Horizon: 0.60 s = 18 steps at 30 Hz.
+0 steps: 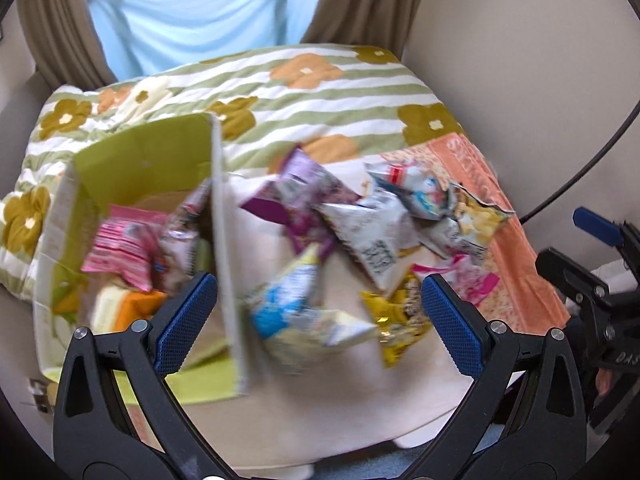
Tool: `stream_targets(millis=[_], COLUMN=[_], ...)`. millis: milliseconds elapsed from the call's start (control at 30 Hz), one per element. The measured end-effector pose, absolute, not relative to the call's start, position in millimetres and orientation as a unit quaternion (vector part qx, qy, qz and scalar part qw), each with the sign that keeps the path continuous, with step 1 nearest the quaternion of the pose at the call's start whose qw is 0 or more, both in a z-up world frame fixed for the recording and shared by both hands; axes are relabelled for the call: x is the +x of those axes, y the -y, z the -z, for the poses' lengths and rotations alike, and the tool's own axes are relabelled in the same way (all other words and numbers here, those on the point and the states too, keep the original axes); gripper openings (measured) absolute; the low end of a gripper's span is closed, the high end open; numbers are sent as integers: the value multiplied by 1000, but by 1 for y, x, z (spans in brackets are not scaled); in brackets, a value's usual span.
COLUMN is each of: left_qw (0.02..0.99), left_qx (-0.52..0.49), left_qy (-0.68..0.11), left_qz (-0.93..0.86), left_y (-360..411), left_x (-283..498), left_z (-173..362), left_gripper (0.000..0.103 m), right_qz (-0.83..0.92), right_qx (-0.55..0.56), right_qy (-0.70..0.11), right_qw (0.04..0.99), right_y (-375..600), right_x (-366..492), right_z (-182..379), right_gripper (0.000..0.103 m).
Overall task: Organize snacks
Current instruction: 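Move both tools back over the remaining snack pile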
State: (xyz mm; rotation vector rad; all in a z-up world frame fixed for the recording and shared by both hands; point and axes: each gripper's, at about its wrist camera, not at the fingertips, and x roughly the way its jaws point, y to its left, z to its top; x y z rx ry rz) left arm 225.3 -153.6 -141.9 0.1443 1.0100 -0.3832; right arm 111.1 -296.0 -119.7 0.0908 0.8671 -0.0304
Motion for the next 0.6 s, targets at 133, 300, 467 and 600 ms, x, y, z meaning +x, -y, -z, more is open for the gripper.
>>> stream_targets(millis=[133,300,467,600], left_qw=[850,838,822,806], left_qx=[60,45,16,-10], left_qy=[-496,-518,-544,-567], left_qz=[168,163,170,171], left_y=[188,222,259,282], left_x=[216,205,195,199], left_z=[156,173,199,227], left_gripper=[101,101,101,101], right_qz=[9,-12,-37,-62], right_qx=[17,2,-16,4], right_qy=[-430,-447,-464,-486], right_qw=[903,895,885,872], right_y=[334,372,396,411], right_x=[116,130,155,174], right_z=[128,142,160,175], right_gripper=[95,95,95,95])
